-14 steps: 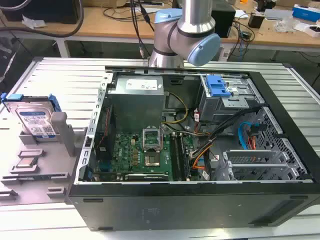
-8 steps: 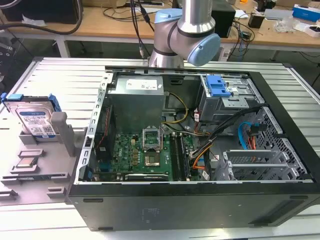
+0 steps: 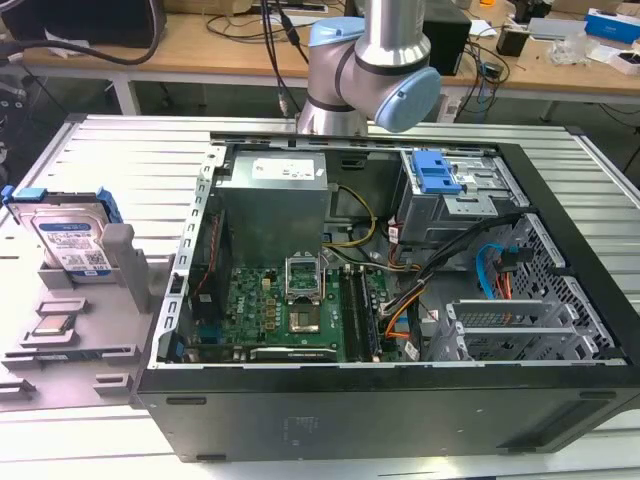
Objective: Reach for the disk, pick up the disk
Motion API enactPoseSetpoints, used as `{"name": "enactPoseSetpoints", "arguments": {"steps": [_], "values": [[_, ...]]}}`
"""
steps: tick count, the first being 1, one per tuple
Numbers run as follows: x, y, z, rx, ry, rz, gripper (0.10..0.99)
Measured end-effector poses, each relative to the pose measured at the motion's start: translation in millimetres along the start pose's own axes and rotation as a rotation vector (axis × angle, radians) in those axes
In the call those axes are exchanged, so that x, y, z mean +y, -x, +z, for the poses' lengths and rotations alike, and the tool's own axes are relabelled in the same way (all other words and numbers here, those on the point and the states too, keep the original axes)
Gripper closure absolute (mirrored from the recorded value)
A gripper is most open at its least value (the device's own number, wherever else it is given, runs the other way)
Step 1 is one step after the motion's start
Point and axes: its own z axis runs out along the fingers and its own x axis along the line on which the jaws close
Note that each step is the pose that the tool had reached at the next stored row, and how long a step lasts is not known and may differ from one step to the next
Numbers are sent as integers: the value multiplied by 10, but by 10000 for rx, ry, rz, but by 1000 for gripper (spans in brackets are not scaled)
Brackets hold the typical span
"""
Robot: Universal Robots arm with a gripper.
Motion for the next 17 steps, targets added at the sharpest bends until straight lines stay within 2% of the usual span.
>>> {"name": "enactPoseSetpoints", "arguments": {"steps": [4, 5, 8, 10, 11, 17], "values": [[0, 0, 0, 26, 0, -680, 980], [0, 0, 0, 47, -1, -1217, 980], [0, 0, 0, 81, -1, -2113, 980], [0, 0, 0, 92, -1, -2425, 980], [0, 0, 0, 105, -1, -2756, 980], [0, 0, 0, 140, -2, -3684, 980]]}}
